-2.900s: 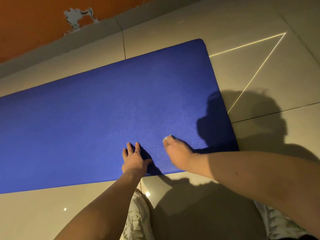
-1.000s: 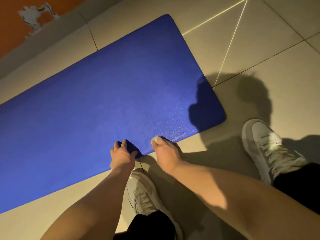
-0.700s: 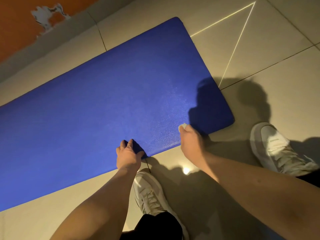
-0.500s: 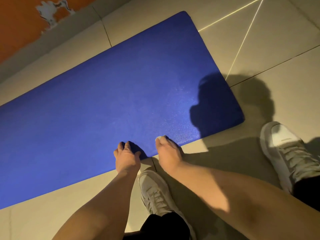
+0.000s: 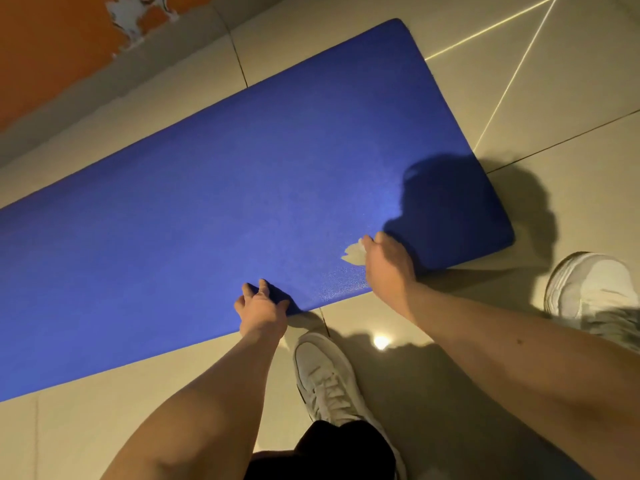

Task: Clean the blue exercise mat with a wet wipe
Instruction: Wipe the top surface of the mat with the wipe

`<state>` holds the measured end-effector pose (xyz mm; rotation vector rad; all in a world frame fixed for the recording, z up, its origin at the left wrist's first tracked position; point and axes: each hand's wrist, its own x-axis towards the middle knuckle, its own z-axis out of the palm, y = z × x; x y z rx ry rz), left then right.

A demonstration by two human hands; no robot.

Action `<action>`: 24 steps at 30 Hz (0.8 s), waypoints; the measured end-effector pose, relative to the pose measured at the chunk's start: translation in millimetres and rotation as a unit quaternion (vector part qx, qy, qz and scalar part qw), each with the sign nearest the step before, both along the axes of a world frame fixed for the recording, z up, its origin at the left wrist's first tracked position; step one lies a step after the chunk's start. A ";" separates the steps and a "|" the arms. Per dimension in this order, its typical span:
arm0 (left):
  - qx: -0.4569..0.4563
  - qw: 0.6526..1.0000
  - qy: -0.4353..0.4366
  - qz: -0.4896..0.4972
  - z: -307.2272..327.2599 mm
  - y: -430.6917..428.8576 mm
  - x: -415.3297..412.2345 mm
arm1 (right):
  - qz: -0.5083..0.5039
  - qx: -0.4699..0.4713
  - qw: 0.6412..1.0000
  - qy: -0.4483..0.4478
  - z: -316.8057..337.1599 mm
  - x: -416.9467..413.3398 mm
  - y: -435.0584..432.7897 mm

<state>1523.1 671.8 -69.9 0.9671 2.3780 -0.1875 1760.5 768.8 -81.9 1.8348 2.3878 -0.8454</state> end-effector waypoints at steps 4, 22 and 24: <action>-0.002 1.000 -0.016 0.006 1.0 0.1 1.0 | -0.012 0.047 0.999 0.024 7.3 -27.7 -14.8; 0.150 0.944 -0.250 0.157 92.9 17.1 57.8 | -0.172 -0.263 0.910 0.270 58.9 -46.0 -61.3; 0.146 0.936 -0.266 0.178 99.8 16.9 61.4 | -0.186 -0.259 0.902 0.291 72.0 -47.0 -61.5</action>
